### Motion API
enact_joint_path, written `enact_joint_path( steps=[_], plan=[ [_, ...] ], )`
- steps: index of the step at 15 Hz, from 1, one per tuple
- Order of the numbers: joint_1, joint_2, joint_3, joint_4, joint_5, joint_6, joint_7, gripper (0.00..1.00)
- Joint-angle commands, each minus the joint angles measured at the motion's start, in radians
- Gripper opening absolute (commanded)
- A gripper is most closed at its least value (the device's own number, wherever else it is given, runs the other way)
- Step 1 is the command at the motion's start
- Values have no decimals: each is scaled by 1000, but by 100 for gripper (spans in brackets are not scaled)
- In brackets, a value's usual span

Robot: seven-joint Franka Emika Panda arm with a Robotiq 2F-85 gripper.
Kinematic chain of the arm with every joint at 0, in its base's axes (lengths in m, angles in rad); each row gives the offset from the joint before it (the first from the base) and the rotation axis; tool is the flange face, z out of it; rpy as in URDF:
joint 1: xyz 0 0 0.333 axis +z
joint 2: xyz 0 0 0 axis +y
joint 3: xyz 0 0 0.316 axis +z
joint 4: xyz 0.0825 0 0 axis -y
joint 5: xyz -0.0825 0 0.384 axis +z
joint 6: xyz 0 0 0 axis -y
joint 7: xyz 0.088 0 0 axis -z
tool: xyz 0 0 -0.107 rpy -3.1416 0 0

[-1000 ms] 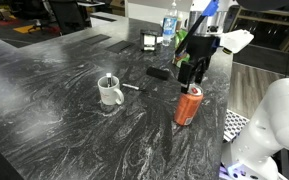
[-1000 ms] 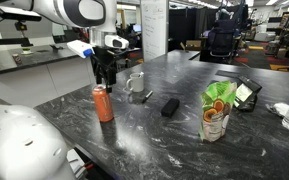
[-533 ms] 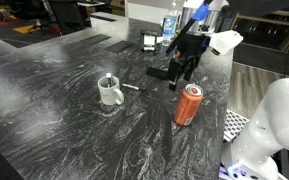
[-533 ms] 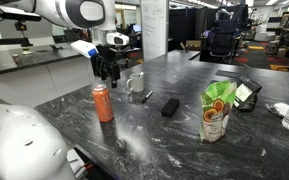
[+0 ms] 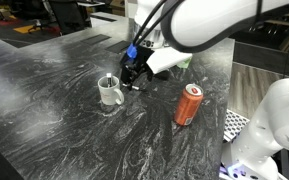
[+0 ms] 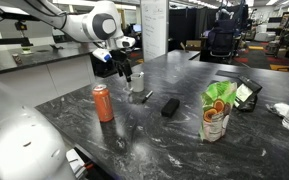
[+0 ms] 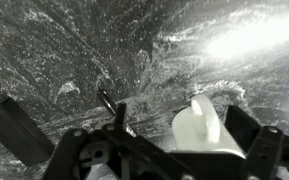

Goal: Remove the marker from the mug

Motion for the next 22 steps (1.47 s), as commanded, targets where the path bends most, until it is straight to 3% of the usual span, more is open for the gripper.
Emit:
enact_joint_path(
  steps=[1, 2, 7, 13, 22],
  plan=[
    [-35, 143, 35, 125, -123, 11, 167, 100],
    [5, 72, -2, 56, -90, 7, 116, 100],
    [8, 128, -4, 111, -115, 7, 161, 100],
    [6, 167, -1, 144, -117, 121, 257, 100],
    [17, 301, -15, 277, -130, 68, 357, 100]
  ],
)
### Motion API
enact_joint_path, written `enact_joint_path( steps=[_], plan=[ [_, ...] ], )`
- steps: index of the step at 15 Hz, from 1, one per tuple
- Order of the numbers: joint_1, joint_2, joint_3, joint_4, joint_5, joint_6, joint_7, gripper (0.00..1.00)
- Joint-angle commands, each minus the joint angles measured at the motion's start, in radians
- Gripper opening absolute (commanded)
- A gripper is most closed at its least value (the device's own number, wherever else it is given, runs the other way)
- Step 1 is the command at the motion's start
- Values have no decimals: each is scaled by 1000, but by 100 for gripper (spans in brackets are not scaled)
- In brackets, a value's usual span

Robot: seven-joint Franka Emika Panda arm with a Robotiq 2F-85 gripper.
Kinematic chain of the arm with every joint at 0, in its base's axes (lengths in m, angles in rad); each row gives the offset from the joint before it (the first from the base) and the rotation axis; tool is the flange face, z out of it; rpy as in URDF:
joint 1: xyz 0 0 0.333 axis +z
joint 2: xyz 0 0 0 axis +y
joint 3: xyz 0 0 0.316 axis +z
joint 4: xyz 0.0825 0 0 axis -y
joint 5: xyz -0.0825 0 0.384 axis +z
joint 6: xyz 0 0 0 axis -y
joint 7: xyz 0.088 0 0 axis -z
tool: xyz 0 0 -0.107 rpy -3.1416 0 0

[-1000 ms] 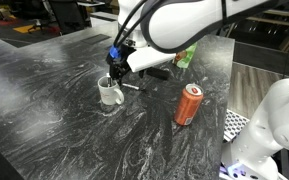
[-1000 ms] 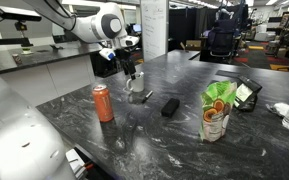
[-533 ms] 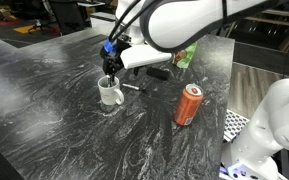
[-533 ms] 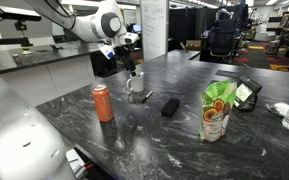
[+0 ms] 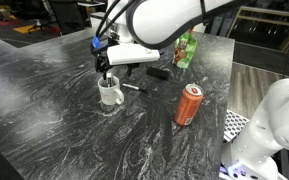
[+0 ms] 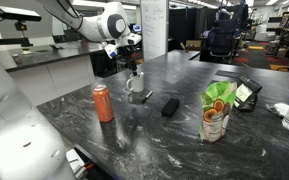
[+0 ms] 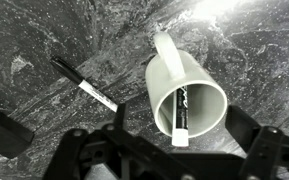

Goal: Remove the marker from the mug

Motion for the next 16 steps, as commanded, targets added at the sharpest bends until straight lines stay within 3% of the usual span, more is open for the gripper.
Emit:
enact_joint_path(
  steps=[1, 5, 8, 9, 12, 16],
  plan=[
    [22, 91, -26, 86, -28, -32, 49, 100],
    [33, 135, -43, 134, -94, -68, 136, 100],
    [48, 159, -59, 163, -130, -88, 183, 66],
    [53, 168, -64, 172, -135, -90, 189, 59],
    [72, 202, -75, 211, -135, -106, 185, 55],
    [96, 253, -88, 263, -133, -117, 182, 66]
  ],
)
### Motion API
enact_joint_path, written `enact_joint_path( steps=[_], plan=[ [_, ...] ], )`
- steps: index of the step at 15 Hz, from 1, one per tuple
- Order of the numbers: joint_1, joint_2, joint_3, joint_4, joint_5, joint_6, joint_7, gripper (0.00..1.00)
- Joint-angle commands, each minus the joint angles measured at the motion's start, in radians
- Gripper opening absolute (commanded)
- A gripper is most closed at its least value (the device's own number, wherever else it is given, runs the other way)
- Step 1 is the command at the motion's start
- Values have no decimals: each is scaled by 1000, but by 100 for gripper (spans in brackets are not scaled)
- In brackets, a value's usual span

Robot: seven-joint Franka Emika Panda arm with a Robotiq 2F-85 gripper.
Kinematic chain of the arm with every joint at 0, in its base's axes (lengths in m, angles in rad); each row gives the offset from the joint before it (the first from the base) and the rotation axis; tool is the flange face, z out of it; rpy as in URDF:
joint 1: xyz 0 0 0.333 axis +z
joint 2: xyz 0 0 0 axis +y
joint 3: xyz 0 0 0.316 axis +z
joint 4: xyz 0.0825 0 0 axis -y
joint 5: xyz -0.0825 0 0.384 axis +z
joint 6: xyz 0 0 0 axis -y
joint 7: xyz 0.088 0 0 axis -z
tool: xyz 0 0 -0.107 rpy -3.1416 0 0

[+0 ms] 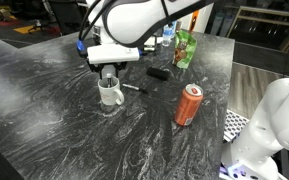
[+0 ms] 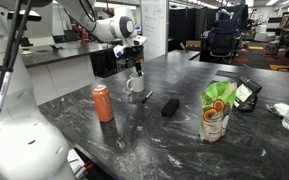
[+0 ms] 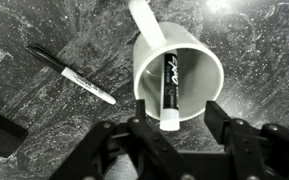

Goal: Remove the marker from the mug

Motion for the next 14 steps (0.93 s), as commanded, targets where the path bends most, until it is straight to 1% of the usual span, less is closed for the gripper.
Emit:
enact_joint_path(
  steps=[1, 2, 4, 5, 6, 7, 8, 9, 10, 11, 13, 14],
  plan=[
    [35, 72, -26, 78, -15, -41, 8, 61],
    [41, 82, -31, 84, -16, -41, 10, 58],
    [51, 96, -40, 90, -11, -37, 11, 46],
    [55, 100, -45, 93, -11, -38, 15, 47],
    [59, 98, -49, 96, -10, -38, 21, 36],
    [63, 96, -52, 93, -12, -36, 27, 34],
    [66, 91, -55, 88, -11, -35, 33, 36],
    [69, 86, -56, 83, -12, -31, 43, 31],
    [71, 82, -58, 77, -12, -29, 54, 35],
    [72, 79, -59, 73, -12, -26, 61, 34],
    [74, 71, -61, 59, -9, -16, 74, 27],
    [75, 67, -62, 53, -8, -11, 80, 18]
  ],
)
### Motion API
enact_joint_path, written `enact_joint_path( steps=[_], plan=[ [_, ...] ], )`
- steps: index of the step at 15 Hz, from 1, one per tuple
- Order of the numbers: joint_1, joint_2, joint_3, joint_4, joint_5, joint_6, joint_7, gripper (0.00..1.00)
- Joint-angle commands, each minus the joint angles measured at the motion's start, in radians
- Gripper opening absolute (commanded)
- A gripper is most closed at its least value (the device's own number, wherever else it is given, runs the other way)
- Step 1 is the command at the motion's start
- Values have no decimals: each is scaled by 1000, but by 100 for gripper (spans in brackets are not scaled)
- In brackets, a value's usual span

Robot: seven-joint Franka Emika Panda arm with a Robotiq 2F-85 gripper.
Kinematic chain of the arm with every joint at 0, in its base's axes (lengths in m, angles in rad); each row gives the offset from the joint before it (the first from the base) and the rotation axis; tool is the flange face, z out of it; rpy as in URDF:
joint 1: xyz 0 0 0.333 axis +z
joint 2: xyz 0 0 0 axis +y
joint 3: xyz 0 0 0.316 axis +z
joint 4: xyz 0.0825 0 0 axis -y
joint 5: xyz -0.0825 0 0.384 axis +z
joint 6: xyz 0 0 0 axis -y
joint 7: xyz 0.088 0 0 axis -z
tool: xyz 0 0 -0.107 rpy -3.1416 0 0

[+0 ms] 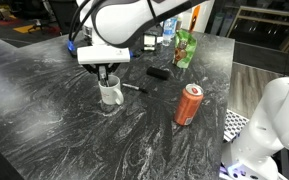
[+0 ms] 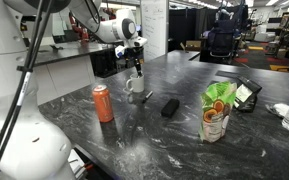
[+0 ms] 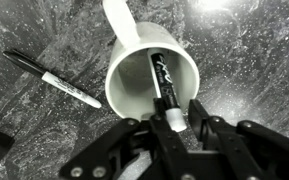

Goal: Remove the marker from the mug

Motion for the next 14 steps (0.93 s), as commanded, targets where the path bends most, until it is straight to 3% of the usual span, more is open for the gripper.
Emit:
enact_joint_path(
  steps=[1, 3, 14],
  plan=[
    [16, -8, -16, -26, -8, 5, 32, 6],
    [16, -20, -17, -41, -13, 13, 41, 1],
    [44, -104, 1, -36, -77, -44, 67, 5]
  ],
)
